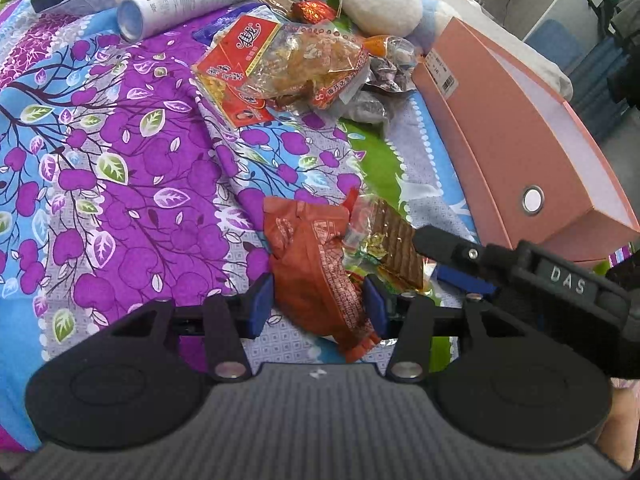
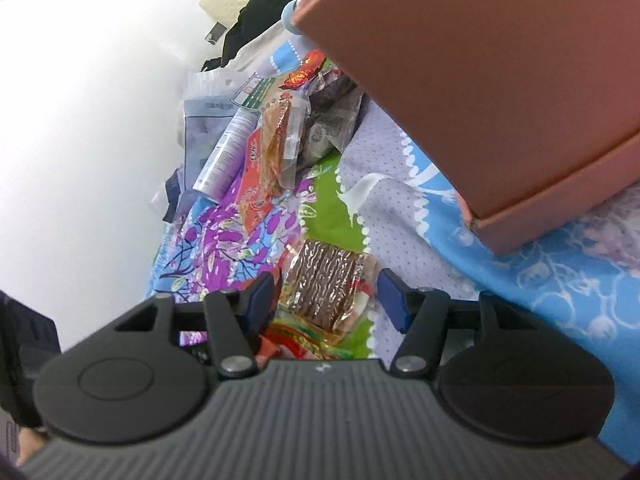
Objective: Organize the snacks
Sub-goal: 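Grasp the chocolate-wafer packet with the right tool while the left tool holds the red bag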
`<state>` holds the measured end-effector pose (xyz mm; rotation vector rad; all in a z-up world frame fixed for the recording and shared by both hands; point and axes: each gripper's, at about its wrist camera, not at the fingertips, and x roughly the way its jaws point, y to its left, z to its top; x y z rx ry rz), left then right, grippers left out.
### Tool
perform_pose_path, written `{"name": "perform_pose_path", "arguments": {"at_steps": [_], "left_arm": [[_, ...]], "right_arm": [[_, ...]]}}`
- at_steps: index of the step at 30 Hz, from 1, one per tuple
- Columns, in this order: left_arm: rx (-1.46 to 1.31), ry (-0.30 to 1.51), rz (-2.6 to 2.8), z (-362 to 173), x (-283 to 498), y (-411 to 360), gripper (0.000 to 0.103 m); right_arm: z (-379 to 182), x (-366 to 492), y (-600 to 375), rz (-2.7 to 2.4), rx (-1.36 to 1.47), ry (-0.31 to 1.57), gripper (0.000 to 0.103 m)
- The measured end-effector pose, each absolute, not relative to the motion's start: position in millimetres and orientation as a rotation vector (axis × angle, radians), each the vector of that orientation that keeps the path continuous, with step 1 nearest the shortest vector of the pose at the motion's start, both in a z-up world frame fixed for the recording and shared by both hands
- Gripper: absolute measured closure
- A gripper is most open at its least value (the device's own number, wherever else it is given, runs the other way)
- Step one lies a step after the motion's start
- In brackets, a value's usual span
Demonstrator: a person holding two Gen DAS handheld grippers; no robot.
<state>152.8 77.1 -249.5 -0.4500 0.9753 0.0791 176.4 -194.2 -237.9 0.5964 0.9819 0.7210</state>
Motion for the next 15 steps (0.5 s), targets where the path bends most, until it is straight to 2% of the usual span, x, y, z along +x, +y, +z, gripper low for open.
{"name": "perform_pose_path", "arguments": {"at_steps": [10,15], "left_arm": [[-0.465,0.972,0.078,-252,152,79,0.048],[-0.470,0.971,0.075,-252,152,79,0.048]], "right_arm": [[-243,183,-202,0.800,0.759,0.992,0.048],[-241,184,-209,0.885,0.871,0.965,0.058]]}}
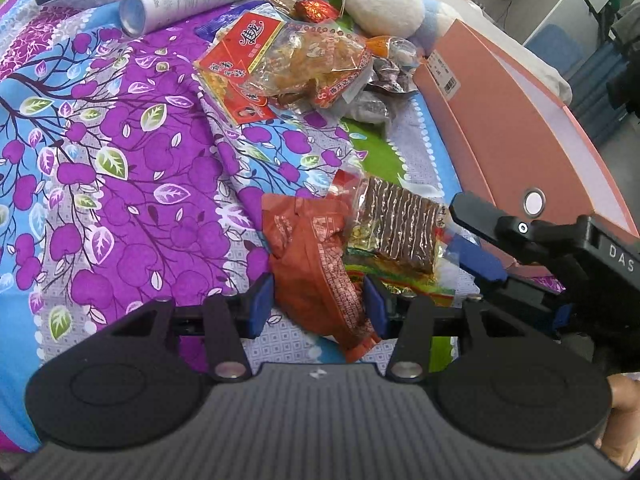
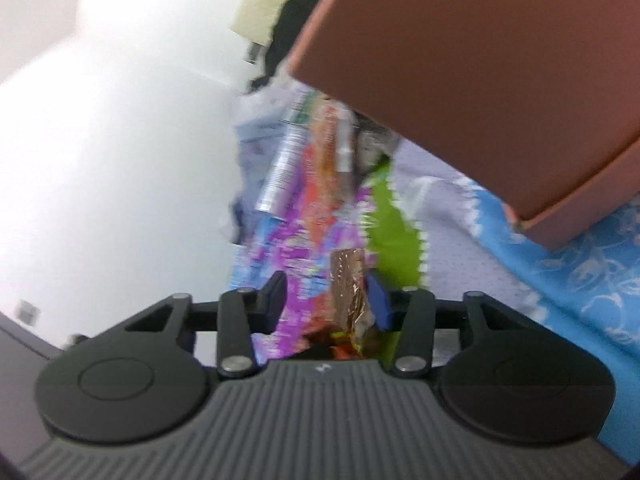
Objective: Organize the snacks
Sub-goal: 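Grasp the chocolate-wafer packet with the right tool while the left tool holds the red bag, then carry both snacks over the pink box with both tools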
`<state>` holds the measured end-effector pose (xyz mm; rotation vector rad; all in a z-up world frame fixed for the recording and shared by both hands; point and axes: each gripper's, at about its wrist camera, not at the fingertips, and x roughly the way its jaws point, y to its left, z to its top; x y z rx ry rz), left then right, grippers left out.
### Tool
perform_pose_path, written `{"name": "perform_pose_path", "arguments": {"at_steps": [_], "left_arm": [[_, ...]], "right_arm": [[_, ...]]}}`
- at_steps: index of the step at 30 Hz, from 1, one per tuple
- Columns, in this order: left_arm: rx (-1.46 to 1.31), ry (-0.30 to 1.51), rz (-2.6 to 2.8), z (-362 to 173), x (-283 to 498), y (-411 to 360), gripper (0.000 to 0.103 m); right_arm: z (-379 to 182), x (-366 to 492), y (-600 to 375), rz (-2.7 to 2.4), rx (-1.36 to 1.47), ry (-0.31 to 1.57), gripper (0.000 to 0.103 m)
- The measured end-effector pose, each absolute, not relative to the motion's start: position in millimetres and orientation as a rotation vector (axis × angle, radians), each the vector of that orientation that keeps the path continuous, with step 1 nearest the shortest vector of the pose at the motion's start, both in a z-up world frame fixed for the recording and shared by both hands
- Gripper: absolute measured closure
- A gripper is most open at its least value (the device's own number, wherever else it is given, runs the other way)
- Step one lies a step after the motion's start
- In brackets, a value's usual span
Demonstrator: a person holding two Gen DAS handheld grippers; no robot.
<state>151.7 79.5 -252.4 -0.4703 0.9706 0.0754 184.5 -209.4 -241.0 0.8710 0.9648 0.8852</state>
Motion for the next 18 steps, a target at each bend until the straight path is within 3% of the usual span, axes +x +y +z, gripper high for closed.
{"name": "perform_pose_path", "arguments": {"at_steps": [5,8,18], "left_arm": [[-0.468,0.969,0.075,-253,152,79,0.048],[-0.469,0.968,0.075,-254,152,79,0.048],[-0.479,0.962,0.074,-255,151,80,0.049]], "right_arm": [[-238,185,-200,0.868,0.807,0.982,0.059],[-241,185,-192,0.833,0.712,1.036,0.072],[-251,187,-187,0.780,0.708,1.023,0.081]]}}
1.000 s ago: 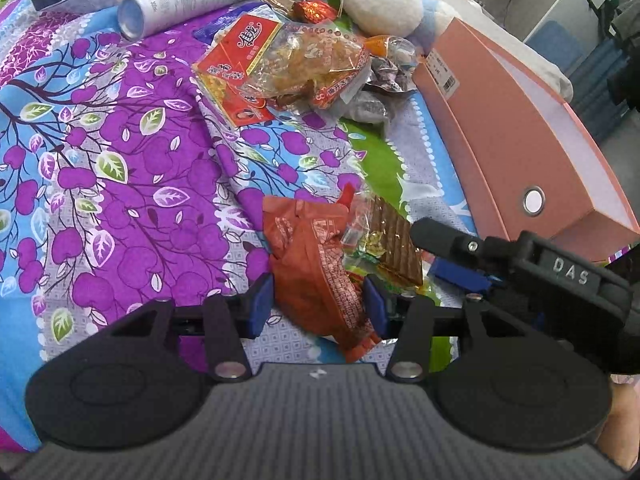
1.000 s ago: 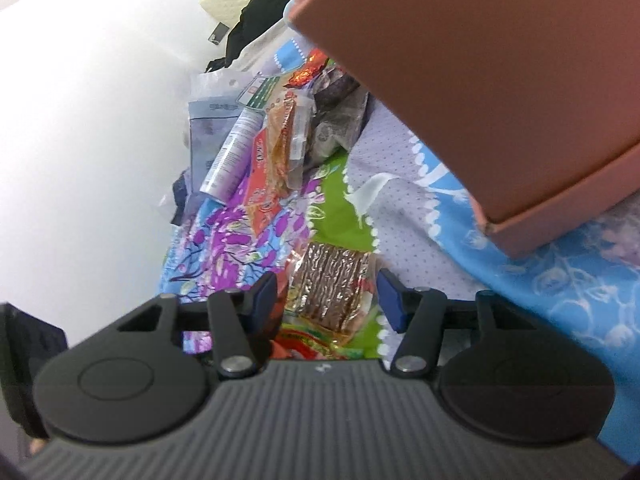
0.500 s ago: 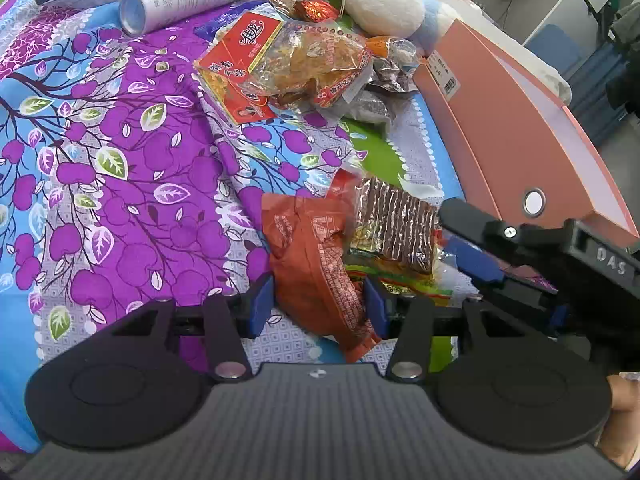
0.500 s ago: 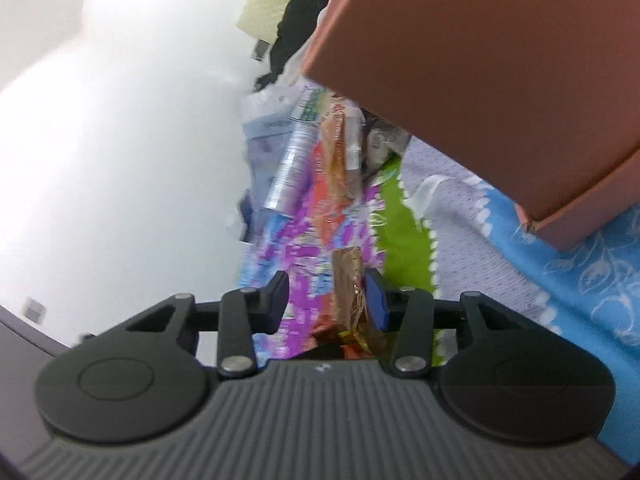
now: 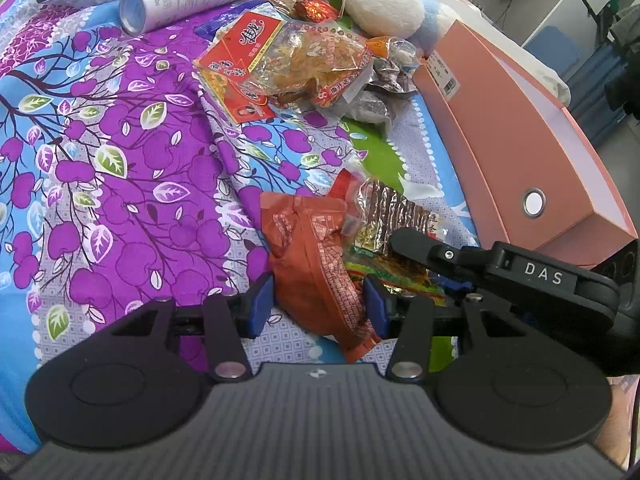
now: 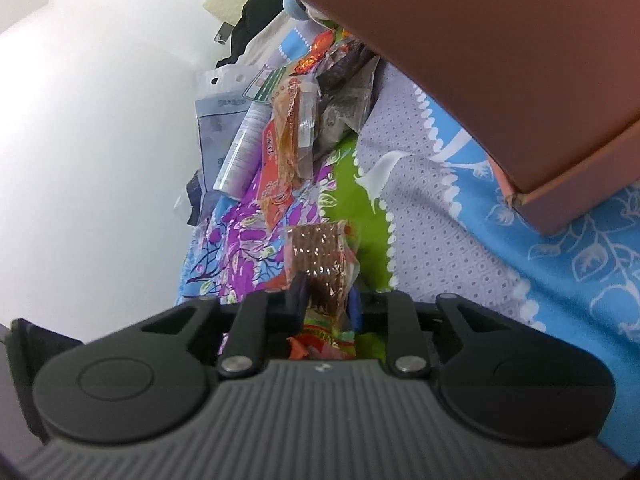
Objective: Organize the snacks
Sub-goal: 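Carry both snacks over the pink box with both tools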
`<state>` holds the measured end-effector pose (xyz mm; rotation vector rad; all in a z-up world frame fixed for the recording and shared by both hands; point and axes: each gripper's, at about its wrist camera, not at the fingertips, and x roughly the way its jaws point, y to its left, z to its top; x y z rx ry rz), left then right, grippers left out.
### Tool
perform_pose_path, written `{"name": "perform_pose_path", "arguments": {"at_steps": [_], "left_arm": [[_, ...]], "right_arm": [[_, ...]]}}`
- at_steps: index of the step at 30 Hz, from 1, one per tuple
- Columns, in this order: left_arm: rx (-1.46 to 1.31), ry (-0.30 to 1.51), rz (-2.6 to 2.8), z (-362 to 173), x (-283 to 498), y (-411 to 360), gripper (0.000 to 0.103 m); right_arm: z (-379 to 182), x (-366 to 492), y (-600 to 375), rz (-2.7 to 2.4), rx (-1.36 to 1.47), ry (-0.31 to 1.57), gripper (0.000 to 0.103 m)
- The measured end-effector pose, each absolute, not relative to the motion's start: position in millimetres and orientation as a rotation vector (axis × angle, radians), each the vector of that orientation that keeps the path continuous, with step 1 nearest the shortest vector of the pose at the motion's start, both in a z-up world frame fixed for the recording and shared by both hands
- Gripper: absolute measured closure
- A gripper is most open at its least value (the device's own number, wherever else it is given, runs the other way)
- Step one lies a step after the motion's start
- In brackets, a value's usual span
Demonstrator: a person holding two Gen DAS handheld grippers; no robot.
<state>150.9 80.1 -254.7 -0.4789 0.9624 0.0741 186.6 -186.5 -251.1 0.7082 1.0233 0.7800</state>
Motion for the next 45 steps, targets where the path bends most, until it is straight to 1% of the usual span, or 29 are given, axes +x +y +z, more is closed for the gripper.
{"name": "perform_pose_path", "arguments": {"at_steps": [2,9,15,21,36,45], "left_arm": [[-0.477,0.959,0.071,-253,150,80,0.049],[-0.462,0.930,0.088,-234,146,83,0.050],[-0.442,0.897,0.084,-209,142,82,0.050],[-0.419,0.863,0.071,-184,140,78,0.050],[-0.337,0.762,-0.037,-114,132,35,0.050],[-0.304,0.689,-0.113,-80,167,9,0.050]], "right_arm": [[-248,185,-188,0.776,0.693,1.016,0.085],[-220,175,-187,0.751,0.579,0.969,0.093],[-182,161,-183,0.693,0.363,0.892,0.094],[-153,144,-184,0.657,0.247,0.816,0.094],[-79,100,-225,0.577,0.194,0.661,0.094],[-50,114,-258,0.481,0.180,0.565,0.094]]}}
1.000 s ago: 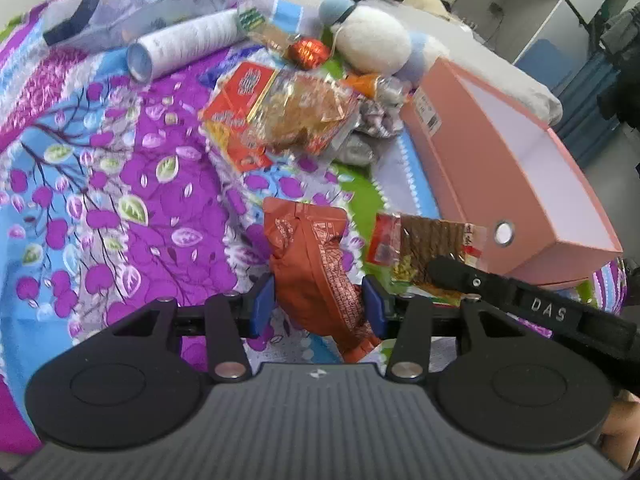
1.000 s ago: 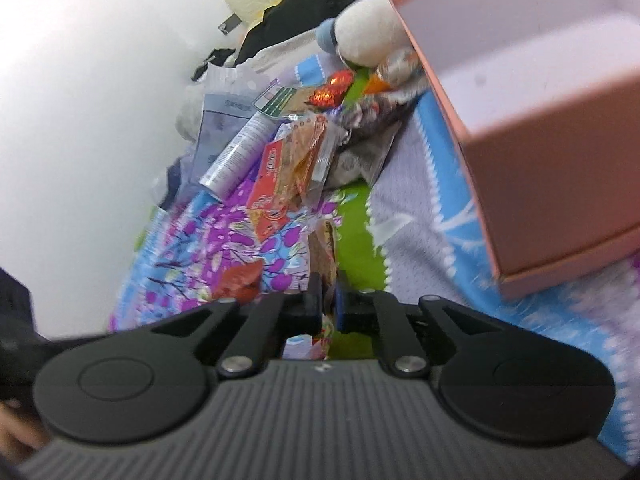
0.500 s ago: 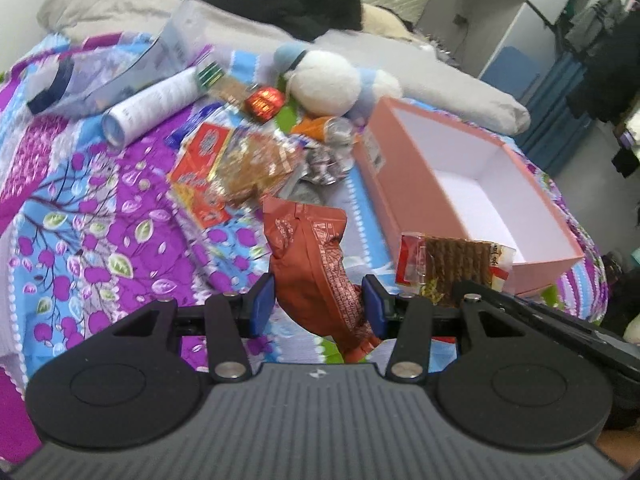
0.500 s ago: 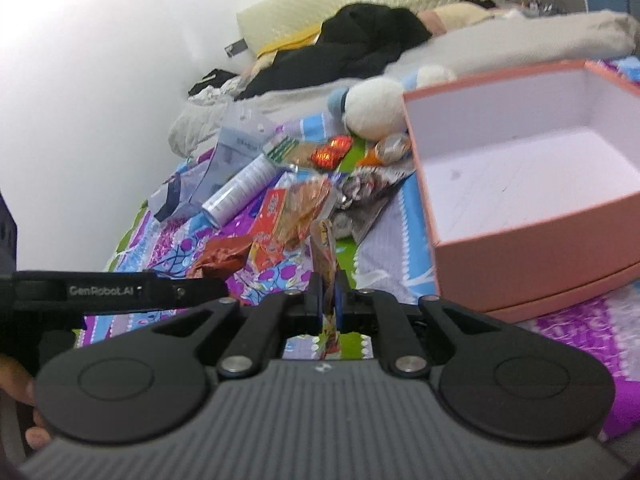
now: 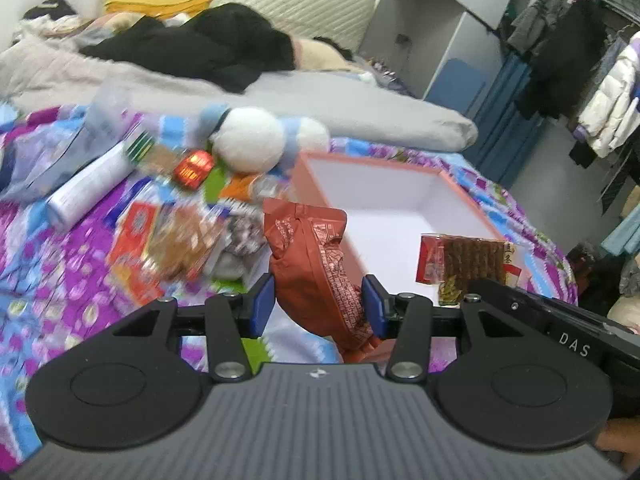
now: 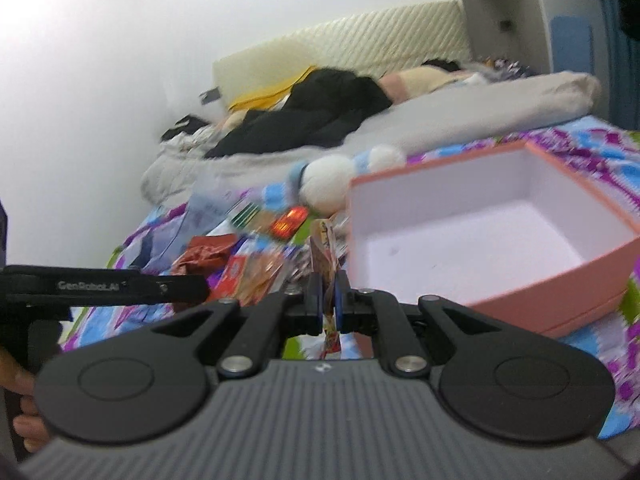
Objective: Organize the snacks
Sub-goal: 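Carry both snacks over the pink box with both tools, then open both tools to drop the snacks into the pink box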
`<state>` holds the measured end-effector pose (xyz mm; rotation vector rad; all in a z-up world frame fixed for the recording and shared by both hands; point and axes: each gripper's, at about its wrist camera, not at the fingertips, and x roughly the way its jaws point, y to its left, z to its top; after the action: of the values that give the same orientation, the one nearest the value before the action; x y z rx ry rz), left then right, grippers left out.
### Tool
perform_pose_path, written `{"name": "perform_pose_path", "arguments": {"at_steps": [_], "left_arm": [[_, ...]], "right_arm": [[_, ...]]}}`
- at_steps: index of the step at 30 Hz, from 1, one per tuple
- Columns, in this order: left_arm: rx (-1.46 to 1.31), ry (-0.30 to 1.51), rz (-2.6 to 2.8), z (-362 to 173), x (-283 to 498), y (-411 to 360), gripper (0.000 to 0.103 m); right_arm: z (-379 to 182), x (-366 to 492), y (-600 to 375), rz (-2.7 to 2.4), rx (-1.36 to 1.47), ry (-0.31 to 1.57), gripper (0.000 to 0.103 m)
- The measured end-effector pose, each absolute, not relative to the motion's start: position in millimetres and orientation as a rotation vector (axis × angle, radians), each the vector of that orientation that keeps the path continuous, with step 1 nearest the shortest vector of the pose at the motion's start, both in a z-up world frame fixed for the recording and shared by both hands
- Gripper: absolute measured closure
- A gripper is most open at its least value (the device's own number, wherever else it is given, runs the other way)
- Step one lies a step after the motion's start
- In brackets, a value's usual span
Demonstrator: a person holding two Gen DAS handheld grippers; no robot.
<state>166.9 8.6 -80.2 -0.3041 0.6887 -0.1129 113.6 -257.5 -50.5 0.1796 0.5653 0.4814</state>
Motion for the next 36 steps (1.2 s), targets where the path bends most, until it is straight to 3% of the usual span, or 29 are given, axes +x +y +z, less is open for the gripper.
{"name": "perform_pose_path", "arguments": {"at_steps": [11,28,31,33,36], "left_arm": [[-0.233,0.644,-0.209,-47,258,-41,0.050],[-0.204,0.824,-0.216,-97,356,-92,0.046],[-0.205,0.818,-0.217,-96,354,-93,0.033],[-0.207,0.806,-0.219,-92,350,-91,0.032],[-0.206,0.781,-0.226,-84,339,-88,0.032]], "right_arm": [[-33,187,-292,0.357,0.140,0.513,0.094],[-98,266,-323,0.247,0.100,0.733,0.091],[-105,265,-329,0.237,0.131,0.754,0.085],[-105,264,-331,0.230,0.137,0.753,0.062],[-100,259,-332,0.236,0.139,0.729,0.061]]}}
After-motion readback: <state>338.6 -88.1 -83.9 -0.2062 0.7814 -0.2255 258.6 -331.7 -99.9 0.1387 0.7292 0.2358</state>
